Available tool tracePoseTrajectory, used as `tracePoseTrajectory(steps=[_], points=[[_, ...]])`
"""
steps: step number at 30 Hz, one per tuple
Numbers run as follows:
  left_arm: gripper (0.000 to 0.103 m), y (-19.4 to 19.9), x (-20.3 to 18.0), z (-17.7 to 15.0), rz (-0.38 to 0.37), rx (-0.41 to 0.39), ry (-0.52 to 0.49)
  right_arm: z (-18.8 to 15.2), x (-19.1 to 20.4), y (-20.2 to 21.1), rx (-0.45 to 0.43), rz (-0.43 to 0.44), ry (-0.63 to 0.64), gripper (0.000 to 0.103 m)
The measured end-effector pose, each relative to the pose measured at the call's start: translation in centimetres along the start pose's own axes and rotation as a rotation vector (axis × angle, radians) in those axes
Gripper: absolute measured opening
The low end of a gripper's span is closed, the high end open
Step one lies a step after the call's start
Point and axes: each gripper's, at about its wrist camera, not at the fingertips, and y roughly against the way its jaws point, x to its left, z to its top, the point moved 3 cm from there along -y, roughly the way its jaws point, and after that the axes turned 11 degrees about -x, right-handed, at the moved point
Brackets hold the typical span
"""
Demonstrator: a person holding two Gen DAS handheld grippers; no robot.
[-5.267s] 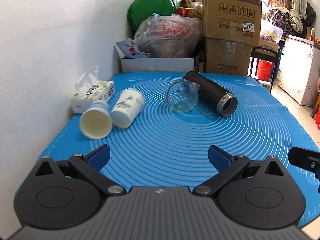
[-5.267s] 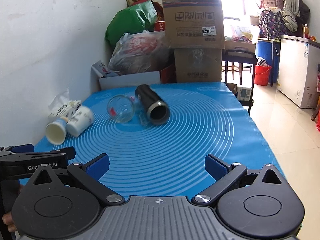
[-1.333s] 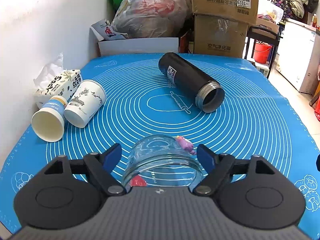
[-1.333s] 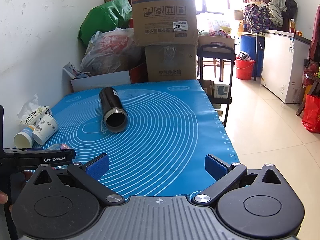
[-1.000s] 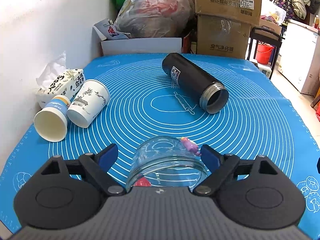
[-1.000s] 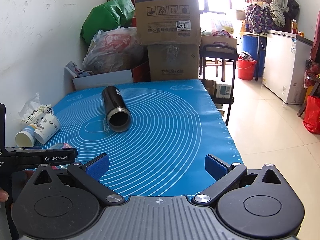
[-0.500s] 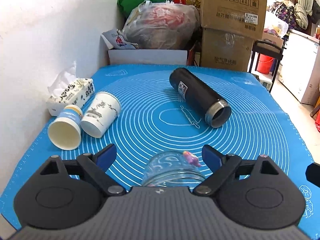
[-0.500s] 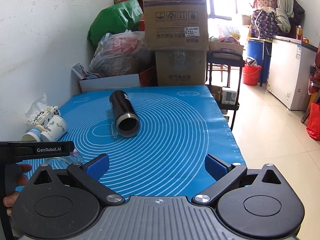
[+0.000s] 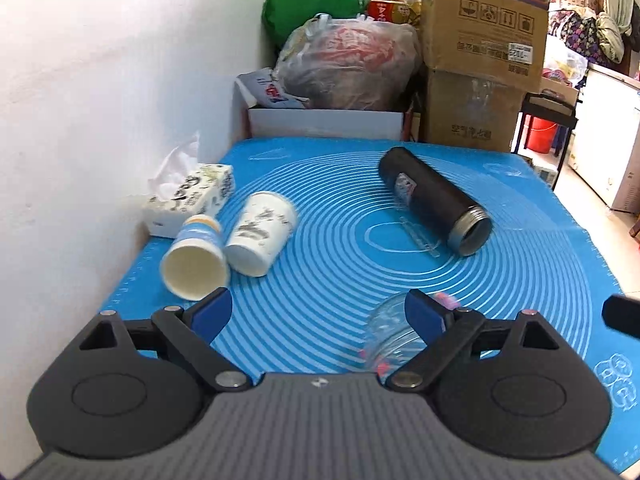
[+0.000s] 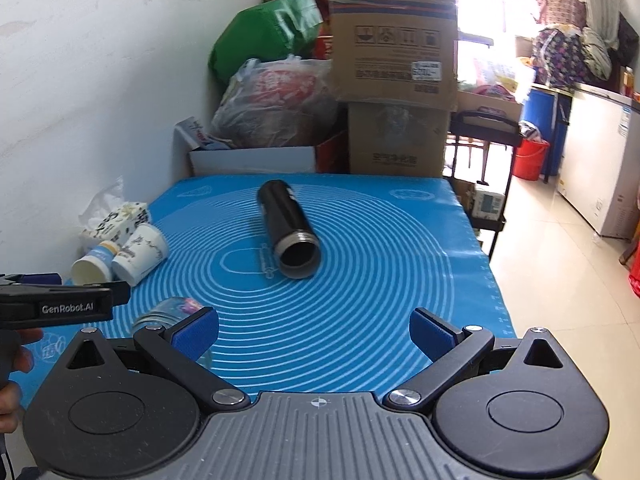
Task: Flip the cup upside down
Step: 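Rotate the right tool to turn the jar opening toward the mat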
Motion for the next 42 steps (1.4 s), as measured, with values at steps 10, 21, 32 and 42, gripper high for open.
tracePoseTrajectory(steps=[10,21,32,42], points=[[0.093,-0.3,4.0,-1.4,0.040,0.026,-0.006,1.0,3.5,-1.4,0.075,0.084,0.040,0.103],[0.093,-2.6,7.7,-2.6,0.066,0.059,0.010,3.0,7.4,-9.5,0.333,0.174,0.047,0.103],[0.093,-5.4,9.7,-3.9,0.061,0.089,0.026,0.8,10.1,-17.1,0.586,0.210,0.043,0.098],[0.093,-6.4,10.1,-4.4,0.059,0.105,0.043,-1.4,10.8,-20.4,0.774,0.292,-0.005,0.086]])
